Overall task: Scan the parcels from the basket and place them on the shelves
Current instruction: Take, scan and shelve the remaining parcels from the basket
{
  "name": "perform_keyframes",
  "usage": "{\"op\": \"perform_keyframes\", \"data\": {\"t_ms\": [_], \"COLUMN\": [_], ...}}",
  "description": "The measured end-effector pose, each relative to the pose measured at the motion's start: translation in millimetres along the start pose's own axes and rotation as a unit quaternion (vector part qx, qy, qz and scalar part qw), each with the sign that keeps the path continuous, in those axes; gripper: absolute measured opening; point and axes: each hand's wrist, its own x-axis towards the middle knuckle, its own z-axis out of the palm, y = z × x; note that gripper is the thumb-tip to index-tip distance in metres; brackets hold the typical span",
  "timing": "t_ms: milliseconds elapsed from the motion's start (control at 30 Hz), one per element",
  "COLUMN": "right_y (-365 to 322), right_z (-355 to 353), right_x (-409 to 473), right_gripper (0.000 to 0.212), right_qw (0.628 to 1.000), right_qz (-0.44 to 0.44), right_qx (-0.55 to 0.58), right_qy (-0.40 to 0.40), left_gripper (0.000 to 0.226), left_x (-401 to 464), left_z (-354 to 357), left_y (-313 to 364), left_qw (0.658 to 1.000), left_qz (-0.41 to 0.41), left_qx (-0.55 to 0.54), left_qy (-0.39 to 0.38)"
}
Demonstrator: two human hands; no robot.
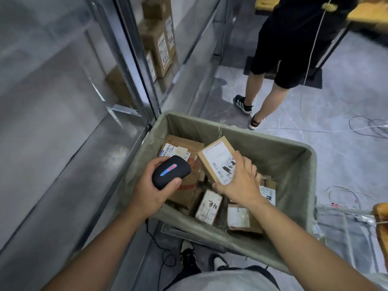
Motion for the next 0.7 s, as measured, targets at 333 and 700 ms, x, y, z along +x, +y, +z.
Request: {"op": "perform_keyframes", "data": {"t_ms": [333, 700], "right_y": [-28, -91], "right_z": [-59, -76], "right_x": [21, 23], "right_gripper": [0.128, 0.123], "right_qw": [0.983, 0.947], "right_qz": [-0.178, -0.320], "right_qx": [-0.015, -0.001], "right_qy": [0.028, 0.030], "left_gripper": [0.066, 0.065], "left_x": [-34, -83], "left_z": [-1, -13], "left_y": [54, 86], "left_qw": [0.994, 0.976], "left_qz": [0.023, 0.019], "left_qx": [0.066, 0.108], "left_qy": [0.083, 0.186]}}
